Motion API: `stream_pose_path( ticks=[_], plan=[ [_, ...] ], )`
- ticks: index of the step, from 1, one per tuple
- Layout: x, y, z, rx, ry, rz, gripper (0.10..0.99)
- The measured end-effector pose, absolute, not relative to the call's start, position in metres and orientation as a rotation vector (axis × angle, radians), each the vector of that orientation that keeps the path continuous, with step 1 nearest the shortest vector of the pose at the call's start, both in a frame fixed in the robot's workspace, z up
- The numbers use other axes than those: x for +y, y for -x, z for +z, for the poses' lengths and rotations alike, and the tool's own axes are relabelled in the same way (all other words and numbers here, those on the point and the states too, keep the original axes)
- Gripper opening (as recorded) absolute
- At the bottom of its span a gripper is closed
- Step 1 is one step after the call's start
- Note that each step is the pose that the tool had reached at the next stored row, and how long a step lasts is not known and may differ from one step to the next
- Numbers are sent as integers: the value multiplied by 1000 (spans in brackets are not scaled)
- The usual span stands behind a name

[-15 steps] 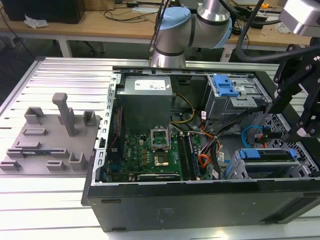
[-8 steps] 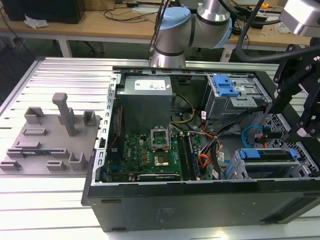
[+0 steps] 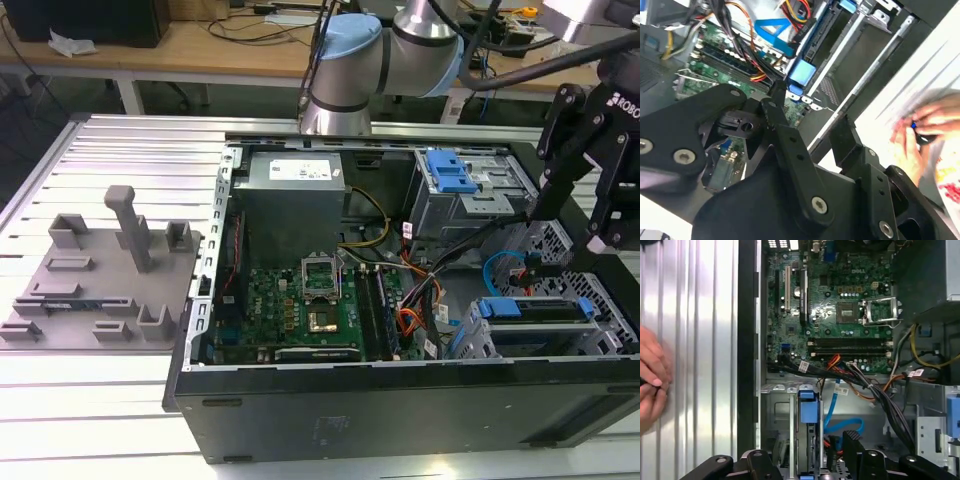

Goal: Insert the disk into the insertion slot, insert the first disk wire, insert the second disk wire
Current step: 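Insert the first disk wire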

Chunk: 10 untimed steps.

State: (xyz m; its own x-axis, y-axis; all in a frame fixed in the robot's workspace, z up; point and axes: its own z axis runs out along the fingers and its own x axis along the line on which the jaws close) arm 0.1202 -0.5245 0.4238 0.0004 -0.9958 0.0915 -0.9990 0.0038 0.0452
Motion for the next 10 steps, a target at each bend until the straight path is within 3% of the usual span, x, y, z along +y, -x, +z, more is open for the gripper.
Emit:
stream_pose_path(
  ticks=[10],
  plan=[
    [-514,-111,419,-2100,-2102,275,624]
  ],
)
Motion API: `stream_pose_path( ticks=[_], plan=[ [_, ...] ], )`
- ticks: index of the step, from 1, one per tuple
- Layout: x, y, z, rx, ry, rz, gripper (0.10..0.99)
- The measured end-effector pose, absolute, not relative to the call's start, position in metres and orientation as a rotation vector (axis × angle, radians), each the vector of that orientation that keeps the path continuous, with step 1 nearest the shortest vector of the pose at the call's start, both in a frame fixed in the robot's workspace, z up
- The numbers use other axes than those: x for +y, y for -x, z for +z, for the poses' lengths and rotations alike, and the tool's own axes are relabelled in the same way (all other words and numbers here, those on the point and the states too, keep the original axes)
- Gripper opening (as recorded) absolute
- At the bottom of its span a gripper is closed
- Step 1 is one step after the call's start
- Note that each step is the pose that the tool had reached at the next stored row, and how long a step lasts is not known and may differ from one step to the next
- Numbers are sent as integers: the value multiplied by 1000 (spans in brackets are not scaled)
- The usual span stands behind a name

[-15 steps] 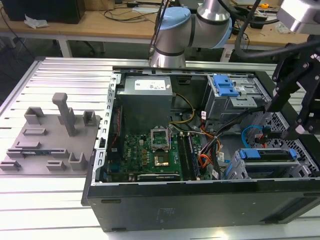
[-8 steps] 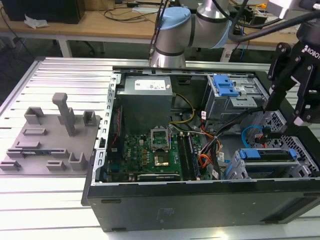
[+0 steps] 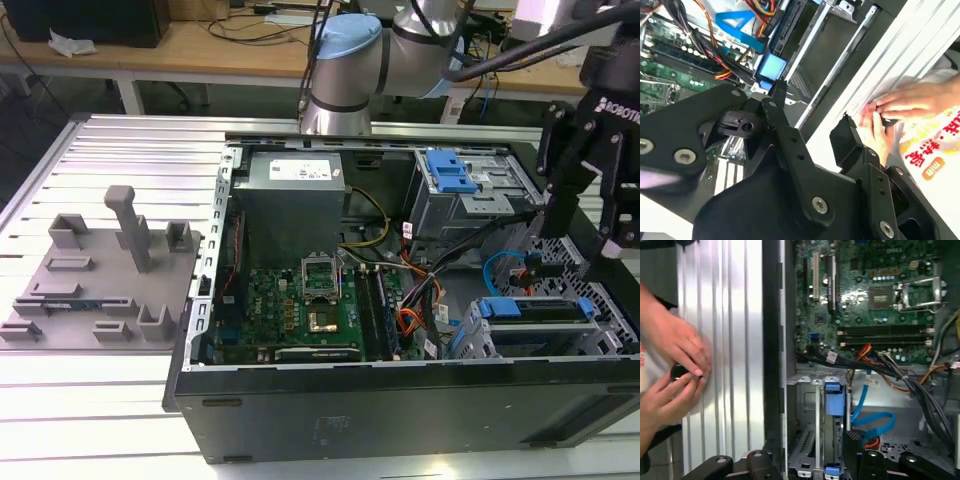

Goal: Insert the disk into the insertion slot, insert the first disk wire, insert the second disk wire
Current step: 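Insert the first disk wire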

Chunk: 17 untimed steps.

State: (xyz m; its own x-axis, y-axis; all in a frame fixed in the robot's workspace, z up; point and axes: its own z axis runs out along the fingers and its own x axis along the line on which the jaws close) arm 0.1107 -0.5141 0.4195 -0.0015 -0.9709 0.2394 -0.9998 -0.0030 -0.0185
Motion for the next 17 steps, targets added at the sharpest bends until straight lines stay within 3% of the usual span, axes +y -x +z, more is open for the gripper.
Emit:
stream_pose_path(
  ticks=[6,17],
  plan=[
    [-514,-104,416,-2130,-2117,331,624],
    [-507,-146,405,-2168,-2072,332,624]
  ],
)
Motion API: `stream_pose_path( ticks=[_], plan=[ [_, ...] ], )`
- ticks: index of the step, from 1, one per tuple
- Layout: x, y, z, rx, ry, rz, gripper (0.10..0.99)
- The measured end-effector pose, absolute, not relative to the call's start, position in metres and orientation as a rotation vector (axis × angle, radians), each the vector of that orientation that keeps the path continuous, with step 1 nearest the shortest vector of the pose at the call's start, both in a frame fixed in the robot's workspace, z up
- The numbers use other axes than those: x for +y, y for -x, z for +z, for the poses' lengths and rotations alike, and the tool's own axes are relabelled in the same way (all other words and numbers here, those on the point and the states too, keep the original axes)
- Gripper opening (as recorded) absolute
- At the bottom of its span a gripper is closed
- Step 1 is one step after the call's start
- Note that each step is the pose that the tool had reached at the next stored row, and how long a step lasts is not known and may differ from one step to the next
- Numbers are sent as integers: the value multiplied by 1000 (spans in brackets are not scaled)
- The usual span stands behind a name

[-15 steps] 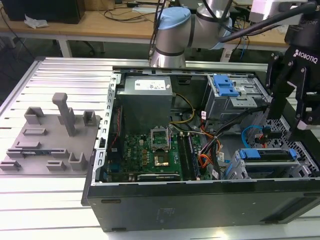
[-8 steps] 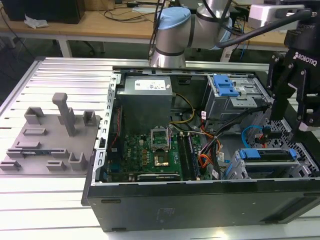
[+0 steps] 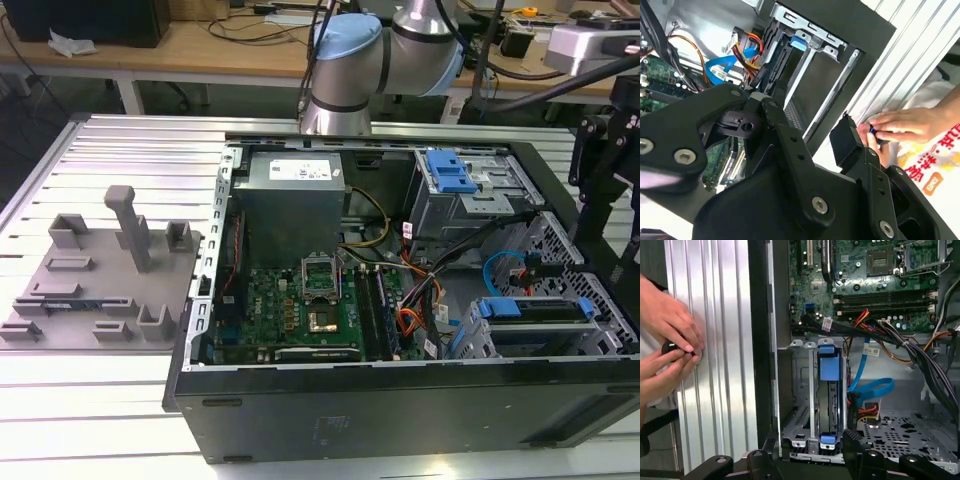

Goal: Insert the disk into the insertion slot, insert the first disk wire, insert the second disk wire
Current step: 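Insert the first disk wire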

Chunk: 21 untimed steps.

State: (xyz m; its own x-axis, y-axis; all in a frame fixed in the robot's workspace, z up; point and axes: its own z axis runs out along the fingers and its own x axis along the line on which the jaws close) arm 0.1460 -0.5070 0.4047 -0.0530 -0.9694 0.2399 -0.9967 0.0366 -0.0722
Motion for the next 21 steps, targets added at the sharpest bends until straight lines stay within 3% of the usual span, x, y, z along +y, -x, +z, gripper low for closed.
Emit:
stream_pose_path(
  ticks=[10,21],
  plan=[
    [-470,-143,389,-2186,-2022,351,624],
    [-470,-139,372,-2152,-2042,372,624]
  ],
)
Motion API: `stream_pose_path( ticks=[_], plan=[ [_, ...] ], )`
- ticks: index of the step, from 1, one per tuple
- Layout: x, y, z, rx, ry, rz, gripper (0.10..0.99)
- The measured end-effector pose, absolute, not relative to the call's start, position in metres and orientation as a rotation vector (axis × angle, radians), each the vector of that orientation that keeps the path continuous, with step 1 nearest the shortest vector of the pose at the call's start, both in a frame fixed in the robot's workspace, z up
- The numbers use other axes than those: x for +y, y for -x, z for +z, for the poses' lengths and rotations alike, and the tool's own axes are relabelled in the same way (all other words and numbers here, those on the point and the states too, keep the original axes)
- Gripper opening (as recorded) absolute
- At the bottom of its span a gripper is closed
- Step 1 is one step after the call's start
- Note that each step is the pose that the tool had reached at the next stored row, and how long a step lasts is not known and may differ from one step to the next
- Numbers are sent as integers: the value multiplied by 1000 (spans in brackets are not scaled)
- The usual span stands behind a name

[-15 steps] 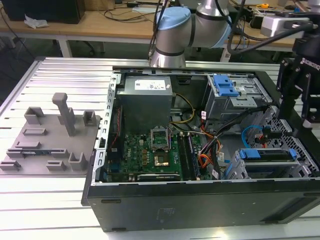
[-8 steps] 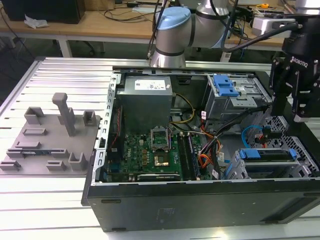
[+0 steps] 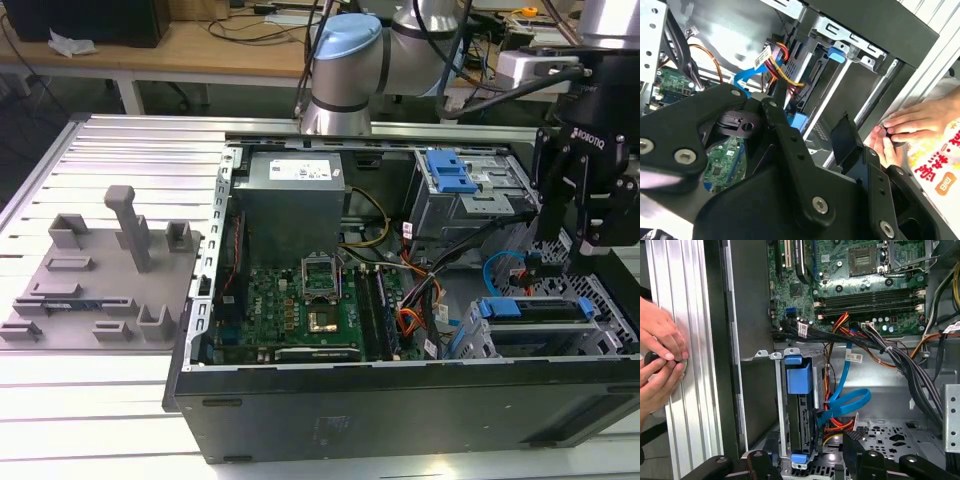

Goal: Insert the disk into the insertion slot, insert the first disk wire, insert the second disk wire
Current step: 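Insert the first disk wire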

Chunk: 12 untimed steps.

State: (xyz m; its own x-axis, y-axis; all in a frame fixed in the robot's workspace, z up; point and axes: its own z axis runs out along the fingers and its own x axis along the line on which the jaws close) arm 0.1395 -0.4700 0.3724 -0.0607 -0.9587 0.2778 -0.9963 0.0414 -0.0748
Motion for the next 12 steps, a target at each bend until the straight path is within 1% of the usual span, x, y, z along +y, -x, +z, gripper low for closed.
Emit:
stream_pose_path(
  ticks=[3,4,5,6,7,10,11,12],
  plan=[
    [-470,-142,371,-2147,-2039,379,624],
    [-470,-142,370,-2145,-2037,383,604],
    [-470,-142,368,-2138,-2031,393,541],
    [-470,-142,368,-2135,-2029,398,541],
    [-469,-142,366,-2132,-2026,403,471],
    [-462,-142,363,-2128,-2022,410,471],
    [-459,-142,363,-2127,-2022,411,380],
    [-457,-142,363,-2127,-2022,411,380]
  ],
)
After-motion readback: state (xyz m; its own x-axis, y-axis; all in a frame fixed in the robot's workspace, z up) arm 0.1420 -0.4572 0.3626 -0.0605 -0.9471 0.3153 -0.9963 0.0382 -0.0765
